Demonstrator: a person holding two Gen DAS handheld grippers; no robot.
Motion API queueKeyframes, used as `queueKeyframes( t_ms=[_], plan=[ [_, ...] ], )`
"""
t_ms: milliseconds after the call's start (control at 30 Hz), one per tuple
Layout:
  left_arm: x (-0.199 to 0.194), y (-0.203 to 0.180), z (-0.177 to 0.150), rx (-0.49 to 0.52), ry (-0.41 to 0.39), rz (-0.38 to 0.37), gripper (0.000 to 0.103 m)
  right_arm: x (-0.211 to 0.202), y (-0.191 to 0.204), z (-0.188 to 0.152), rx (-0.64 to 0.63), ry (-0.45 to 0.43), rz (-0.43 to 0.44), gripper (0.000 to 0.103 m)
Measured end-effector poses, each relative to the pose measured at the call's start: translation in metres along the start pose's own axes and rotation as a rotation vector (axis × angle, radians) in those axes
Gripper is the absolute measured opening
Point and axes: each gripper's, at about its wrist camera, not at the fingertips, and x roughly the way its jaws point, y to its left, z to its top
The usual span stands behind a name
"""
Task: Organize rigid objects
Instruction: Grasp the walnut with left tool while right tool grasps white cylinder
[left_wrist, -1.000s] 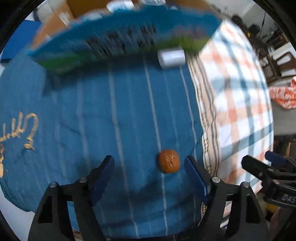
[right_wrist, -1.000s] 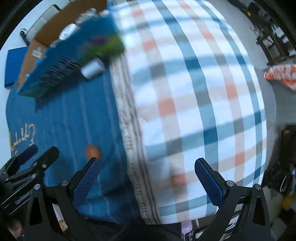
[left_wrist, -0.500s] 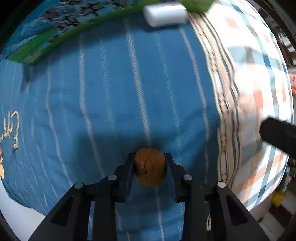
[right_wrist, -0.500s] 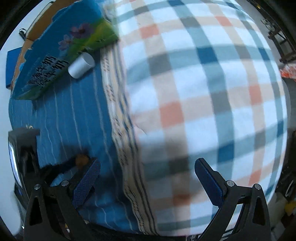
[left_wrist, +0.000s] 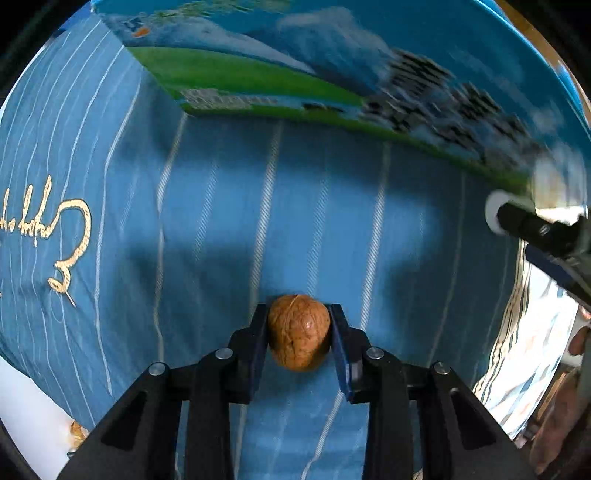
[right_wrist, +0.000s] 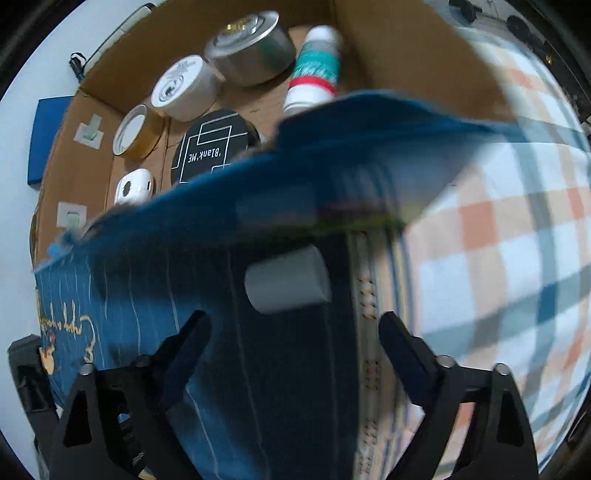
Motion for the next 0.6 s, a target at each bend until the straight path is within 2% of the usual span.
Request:
queueKeyframes(
  t_ms=[167, 200, 333, 567, 600],
  plan=[
    [0.005, -0.003, -0.004, -0.006, -0.004, -0.025, 0.029, 0.017, 0.004, 0.008, 0.009, 0.023, -0.02, 0.062],
    [0.004, 0.001, -0.003, -0.002, -0.005, -0.025, 0.029, 0.017, 0.004, 0.009, 0.011, 0.017, -0.037, 0.05],
    [-0.003, -0.001, 0.003, 0.019, -0.016, -0.026, 0.029, 0.015, 0.004, 0.006, 0.011, 0.024, -0.055, 0.05],
    [-0.014, -0.003, -0.018, 0.049, -0.028, -0.038, 0.029, 0.009, 0.005, -0.02, -0.032, 0.067, -0.074, 0.05],
    [-0.015, -0.01, -0.029, 0.058, -0.03, -0.038, 0.029, 0.007, 0.004, -0.025, -0.034, 0.073, -0.074, 0.049]
  ],
)
